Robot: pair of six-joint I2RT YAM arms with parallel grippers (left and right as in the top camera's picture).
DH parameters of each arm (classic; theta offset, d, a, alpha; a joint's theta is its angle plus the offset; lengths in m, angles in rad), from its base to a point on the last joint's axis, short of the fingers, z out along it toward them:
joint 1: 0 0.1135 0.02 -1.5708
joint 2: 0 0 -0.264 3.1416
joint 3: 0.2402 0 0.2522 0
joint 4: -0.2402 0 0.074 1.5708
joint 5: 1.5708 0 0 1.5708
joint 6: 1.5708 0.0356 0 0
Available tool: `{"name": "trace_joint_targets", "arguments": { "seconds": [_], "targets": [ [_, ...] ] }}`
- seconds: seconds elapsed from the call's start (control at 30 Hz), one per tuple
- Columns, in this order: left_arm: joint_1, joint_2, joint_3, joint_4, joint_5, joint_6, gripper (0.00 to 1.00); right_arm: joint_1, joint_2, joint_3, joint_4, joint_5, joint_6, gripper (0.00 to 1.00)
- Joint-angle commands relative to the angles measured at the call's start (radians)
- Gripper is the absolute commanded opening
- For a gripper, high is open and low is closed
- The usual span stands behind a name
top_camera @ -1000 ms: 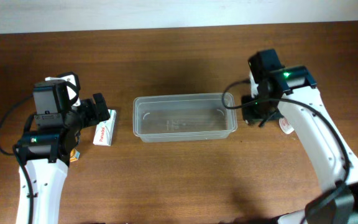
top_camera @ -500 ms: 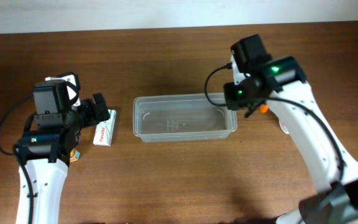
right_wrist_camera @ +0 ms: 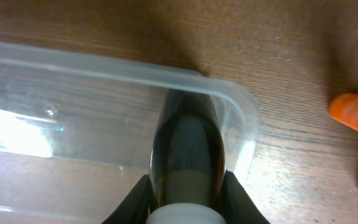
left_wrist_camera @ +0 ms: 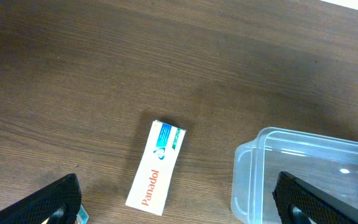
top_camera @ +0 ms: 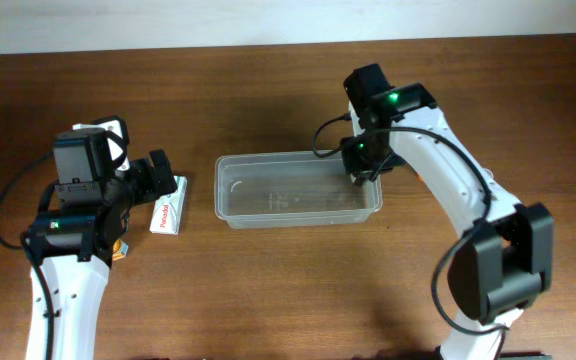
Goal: Pack container
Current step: 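Carry the brown bottle into the container and release it, then move the right gripper to the orange tube and grasp it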
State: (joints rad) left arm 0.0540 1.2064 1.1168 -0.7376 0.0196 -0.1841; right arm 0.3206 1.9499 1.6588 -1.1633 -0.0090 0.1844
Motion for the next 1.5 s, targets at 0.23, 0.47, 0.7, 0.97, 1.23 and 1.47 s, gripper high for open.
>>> {"name": "trace_joint_targets", "arguments": {
  "seconds": [0.23,0.47,0.7,0.97,1.23,1.47],
  "targets": [
    [0.006,0.005,0.019,0.003,0.011,-0.002,0.99,0.007,0.039,0.014,0.042,-0.013,0.007,0.39],
    [0.006,0.005,0.019,0.002,0.011,-0.002,0.99,0.008,0.039,0.014,0.041,-0.013,0.007,0.45],
    [0.006,0.005,0.019,0.002,0.011,-0.002,0.99,0.008,0.039,0.014,0.036,-0.014,0.007,0.46],
    [0.006,0.005,0.019,0.003,0.011,-0.002,0.99,0.008,0.039,0.014,0.019,-0.039,0.006,0.41],
    [0.006,0.005,0.019,0.003,0.011,-0.002,0.99,0.008,0.039,0.015,0.019,-0.044,0.006,0.41],
    [0.006,0.005,0.019,0.003,0.011,-0.002,0.99,0.008,0.023,0.039,0.001,-0.043,-0.006,0.42]
  ]
}}
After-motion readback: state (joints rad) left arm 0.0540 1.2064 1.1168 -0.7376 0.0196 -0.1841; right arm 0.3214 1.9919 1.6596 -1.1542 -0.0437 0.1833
